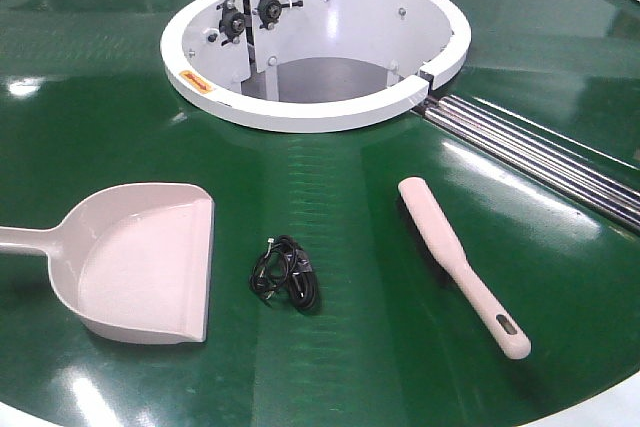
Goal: Clean and inspect green conveyor with broom and dustpan
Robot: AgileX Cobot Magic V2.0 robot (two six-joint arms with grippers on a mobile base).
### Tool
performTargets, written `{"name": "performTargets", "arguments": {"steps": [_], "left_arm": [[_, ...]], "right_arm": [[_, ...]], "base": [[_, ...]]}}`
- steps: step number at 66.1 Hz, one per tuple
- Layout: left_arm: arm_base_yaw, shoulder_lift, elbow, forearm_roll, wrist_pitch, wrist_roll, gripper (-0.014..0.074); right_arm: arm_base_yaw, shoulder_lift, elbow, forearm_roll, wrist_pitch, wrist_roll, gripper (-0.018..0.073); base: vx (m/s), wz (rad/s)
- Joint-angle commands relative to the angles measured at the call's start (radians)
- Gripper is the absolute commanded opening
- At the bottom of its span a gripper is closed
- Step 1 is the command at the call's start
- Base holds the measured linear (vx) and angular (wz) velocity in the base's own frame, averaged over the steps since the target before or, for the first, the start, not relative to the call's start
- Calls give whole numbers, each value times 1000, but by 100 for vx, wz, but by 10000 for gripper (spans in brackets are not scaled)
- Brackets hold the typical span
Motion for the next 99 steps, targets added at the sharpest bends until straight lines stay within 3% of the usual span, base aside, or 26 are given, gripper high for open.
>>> {"name": "performTargets", "arguments": {"steps": [1, 70, 77, 82, 90, 99], "left_arm": [[1, -14, 9, -4, -72, -1, -6], [1, -14, 5, -5, -79, -3, -6], [1, -14, -9, -111, -88, -98, -6], [1, -14, -47, -106, -90, -92, -6], [1, -4, -187, -99, -76, -12, -6], [1, 105, -383, -99, 90, 22, -6]], "right_arm": [[-3, -11, 3, -6, -76, -2, -9], [-3, -11, 3, -6, -76, -2, -9], [-3, -11, 3, -6, -76, -2, -9], [-3, -11, 3, -6, -76, -2, -9], [-3, -11, 3, -6, -76, -2, -9], [-3, -11, 3, -6, -76, -2, -9]], "base": [[0, 0], [0, 0], [0, 0], [0, 0], [0, 0], [0, 0]]}}
